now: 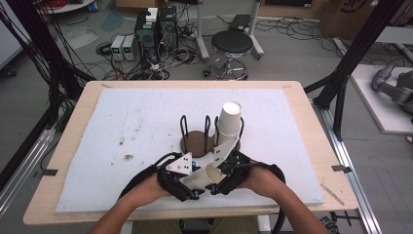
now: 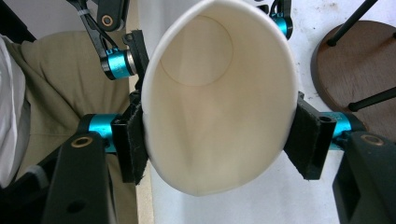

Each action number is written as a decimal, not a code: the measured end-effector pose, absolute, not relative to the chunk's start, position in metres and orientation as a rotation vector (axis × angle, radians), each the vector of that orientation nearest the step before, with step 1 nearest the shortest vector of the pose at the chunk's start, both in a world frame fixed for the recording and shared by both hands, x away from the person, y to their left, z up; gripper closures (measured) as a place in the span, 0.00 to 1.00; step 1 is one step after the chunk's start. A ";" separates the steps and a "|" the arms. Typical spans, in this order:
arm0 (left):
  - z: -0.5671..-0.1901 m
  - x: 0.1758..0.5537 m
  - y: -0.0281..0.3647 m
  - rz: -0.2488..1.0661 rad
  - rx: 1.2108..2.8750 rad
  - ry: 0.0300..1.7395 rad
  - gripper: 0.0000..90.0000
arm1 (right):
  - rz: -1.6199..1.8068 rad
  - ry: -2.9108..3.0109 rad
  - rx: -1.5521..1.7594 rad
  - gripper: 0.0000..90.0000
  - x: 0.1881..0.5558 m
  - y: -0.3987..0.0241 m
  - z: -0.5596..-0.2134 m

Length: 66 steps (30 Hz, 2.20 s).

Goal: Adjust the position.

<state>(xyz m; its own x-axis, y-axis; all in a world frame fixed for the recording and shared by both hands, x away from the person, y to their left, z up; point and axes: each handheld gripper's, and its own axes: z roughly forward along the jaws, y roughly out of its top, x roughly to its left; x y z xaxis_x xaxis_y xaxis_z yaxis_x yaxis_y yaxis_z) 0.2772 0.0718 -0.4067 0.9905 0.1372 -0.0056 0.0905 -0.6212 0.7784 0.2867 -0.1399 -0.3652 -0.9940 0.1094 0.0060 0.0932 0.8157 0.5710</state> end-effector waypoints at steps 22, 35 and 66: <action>-0.408 0.278 0.070 0.041 2.230 0.140 0.40 | 1.000 2.950 0.164 0.33 0.287 -0.144 -0.366; -0.410 0.282 0.083 0.036 2.083 0.229 0.38 | 1.451 2.754 0.321 0.24 0.287 -0.180 -0.356; -0.424 0.282 0.147 0.184 1.618 0.423 0.38 | 1.600 2.340 0.709 0.24 0.275 -0.265 -0.385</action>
<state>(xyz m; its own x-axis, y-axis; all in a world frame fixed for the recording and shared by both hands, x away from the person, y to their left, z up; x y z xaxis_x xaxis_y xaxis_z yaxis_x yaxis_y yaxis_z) 0.2818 0.1472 -0.4237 0.9164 0.3775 -0.1329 0.1600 -0.0413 0.9862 0.2755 -0.2655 -0.3849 -0.8595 0.5036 0.0877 0.2645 0.2912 0.9194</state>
